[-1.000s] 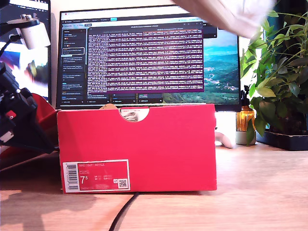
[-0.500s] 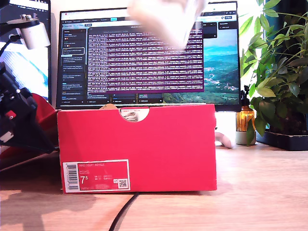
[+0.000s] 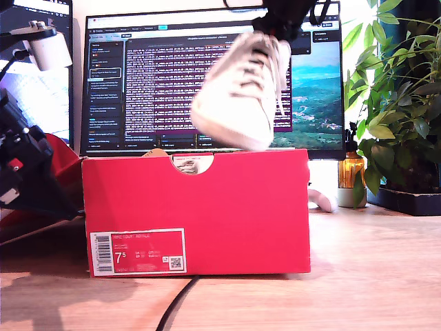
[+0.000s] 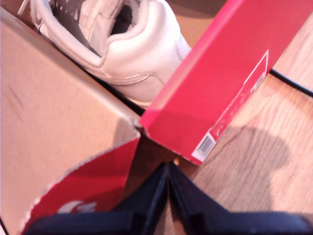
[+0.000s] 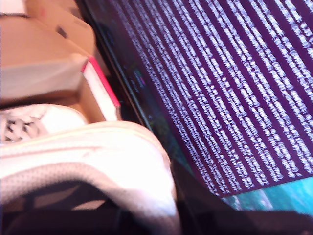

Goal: Pack the white shoes by picking the first shoe and placing it inside the red shoebox, left side, then picking and rotating the second shoe and placing it in the shoebox

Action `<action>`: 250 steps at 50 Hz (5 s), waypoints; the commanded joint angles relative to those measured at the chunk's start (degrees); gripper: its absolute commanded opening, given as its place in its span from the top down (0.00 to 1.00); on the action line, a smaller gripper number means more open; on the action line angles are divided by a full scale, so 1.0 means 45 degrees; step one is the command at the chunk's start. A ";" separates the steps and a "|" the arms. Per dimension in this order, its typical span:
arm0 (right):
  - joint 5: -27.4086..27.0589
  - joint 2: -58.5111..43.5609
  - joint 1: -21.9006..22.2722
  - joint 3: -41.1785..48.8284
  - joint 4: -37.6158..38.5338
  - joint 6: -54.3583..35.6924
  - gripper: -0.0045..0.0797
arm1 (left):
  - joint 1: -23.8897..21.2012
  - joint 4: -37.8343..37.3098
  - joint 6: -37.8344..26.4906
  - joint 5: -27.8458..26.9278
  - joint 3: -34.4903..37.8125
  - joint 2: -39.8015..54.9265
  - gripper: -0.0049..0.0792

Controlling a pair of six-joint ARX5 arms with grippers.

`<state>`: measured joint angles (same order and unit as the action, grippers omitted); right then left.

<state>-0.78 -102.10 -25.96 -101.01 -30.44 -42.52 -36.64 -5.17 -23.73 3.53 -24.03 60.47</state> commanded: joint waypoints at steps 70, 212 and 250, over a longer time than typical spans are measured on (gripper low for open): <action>-0.0321 -0.3055 -0.0481 0.0000 -0.0432 -0.0651 0.96 | -0.0024 0.0102 0.0078 -0.0015 0.0049 0.0053 0.96; 0.0393 0.5707 0.3973 1.0234 0.4090 0.7902 0.96 | 0.6538 0.0539 0.2987 -0.4745 -0.0704 -0.3876 0.96; 0.1103 0.8587 0.6581 1.6475 0.8296 0.8024 0.96 | 0.6557 0.1826 0.4036 -0.4439 0.0379 -0.4187 0.96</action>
<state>2.13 -65.23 2.22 -28.67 5.96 -7.35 -7.07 2.44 -5.91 -16.82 -24.14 42.65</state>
